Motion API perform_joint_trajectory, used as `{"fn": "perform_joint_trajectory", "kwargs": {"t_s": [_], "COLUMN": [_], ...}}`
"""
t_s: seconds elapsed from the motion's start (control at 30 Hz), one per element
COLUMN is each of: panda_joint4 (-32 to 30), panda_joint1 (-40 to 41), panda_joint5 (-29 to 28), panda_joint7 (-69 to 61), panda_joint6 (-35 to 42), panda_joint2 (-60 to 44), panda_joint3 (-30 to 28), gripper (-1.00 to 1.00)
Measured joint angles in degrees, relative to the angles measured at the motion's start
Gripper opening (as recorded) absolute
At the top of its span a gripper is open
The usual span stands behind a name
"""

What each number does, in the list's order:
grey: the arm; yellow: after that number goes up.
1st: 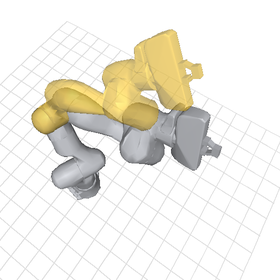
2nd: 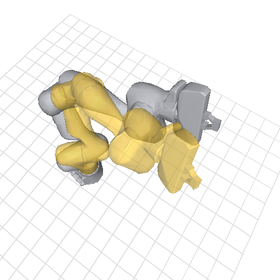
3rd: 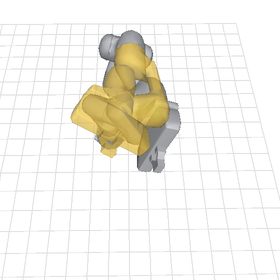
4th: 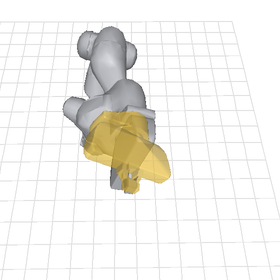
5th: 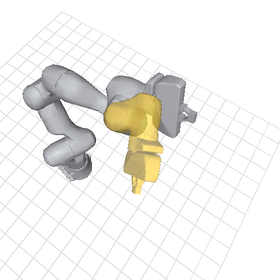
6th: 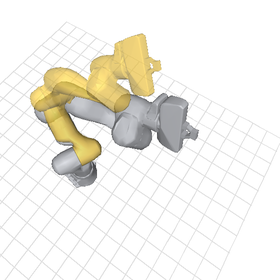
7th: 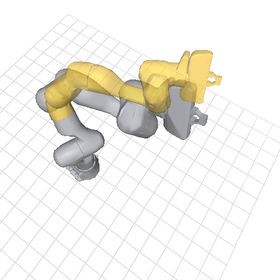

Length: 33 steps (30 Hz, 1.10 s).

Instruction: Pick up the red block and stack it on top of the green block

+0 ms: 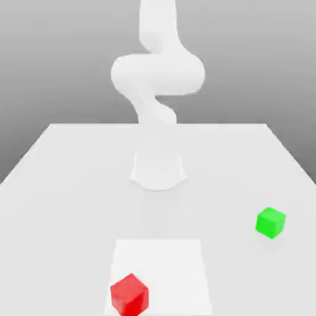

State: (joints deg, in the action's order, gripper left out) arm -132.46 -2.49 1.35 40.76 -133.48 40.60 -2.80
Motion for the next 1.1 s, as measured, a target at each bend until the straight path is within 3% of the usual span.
{"fn": "perform_joint_trajectory", "kwargs": {"t_s": [0.27,0.5,0.7,0.87,1.03,1.07,1.1], "panda_joint4": [-2.24,-4.13,-5.88,-7.45,-6.19,-6.02,-6.02], "panda_joint1": [-6.81,-9.31,-8.94,-8.03,-5.05,-4.57,-4.57], "panda_joint5": [5.38,10.26,11.21,7.66,11.56,12.09,12.09], "panda_joint7": [-17.22,-32.15,-42.65,-48.13,-52.48,-52.89,-52.89], "panda_joint6": [-5.59,-10.28,-14.69,-18.91,-26.67,-27.54,-27.54], "panda_joint2": [-17.04,-31.74,-43.7,-52.69,-62.87,-63.96,-63.96], "panda_joint3": [-8.03,-11.46,-11.95,-12.49,-8.84,-8.25,-8.25], "gripper": [0.0,0.0,0.0,0.0,0.0,-1.0,-1.0]}}
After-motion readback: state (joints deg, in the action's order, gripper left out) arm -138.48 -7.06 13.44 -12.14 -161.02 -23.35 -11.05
